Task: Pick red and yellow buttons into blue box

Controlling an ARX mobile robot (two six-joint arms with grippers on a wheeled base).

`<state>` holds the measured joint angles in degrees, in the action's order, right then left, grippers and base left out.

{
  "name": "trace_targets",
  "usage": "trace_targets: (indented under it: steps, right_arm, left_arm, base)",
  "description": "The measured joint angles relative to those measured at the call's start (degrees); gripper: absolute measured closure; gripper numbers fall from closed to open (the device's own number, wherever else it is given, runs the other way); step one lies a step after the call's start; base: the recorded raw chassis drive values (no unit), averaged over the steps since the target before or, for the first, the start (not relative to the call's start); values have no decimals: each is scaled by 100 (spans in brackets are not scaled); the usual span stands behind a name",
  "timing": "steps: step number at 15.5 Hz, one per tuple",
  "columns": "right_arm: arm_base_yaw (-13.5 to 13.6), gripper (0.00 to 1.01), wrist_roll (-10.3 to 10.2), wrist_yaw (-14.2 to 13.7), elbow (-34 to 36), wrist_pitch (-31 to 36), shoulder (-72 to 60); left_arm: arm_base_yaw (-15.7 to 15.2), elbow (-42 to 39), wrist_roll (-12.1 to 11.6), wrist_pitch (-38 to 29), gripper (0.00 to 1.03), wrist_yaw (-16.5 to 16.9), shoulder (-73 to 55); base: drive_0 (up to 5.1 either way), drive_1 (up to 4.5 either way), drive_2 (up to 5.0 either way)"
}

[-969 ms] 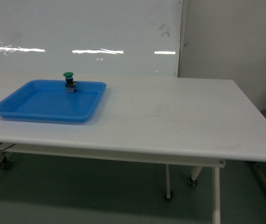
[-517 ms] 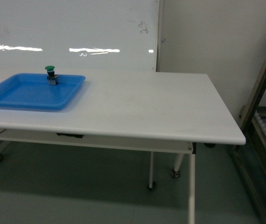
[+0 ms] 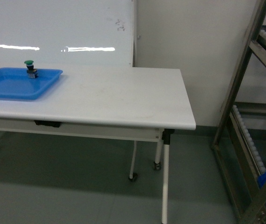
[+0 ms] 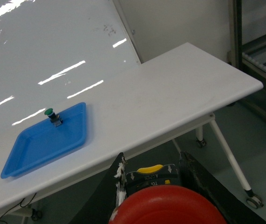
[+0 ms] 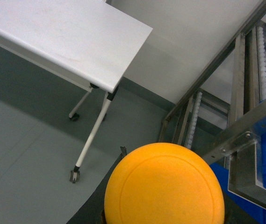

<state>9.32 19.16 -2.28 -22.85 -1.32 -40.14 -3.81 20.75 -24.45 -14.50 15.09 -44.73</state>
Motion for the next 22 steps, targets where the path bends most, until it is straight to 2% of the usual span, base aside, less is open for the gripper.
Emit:
trace_targets:
  steps: [12,22]
  right_arm:
    - [0,73,0,9,0,-2,-22]
    - [-2,73,0,11,0,11,-20]
  left_arm:
    - [0,0,0,-4,73,-2,2]
    - [-2,0,0,-7,74,0,0]
  base:
    - [444,-421,0]
    - [482,-231,-231]
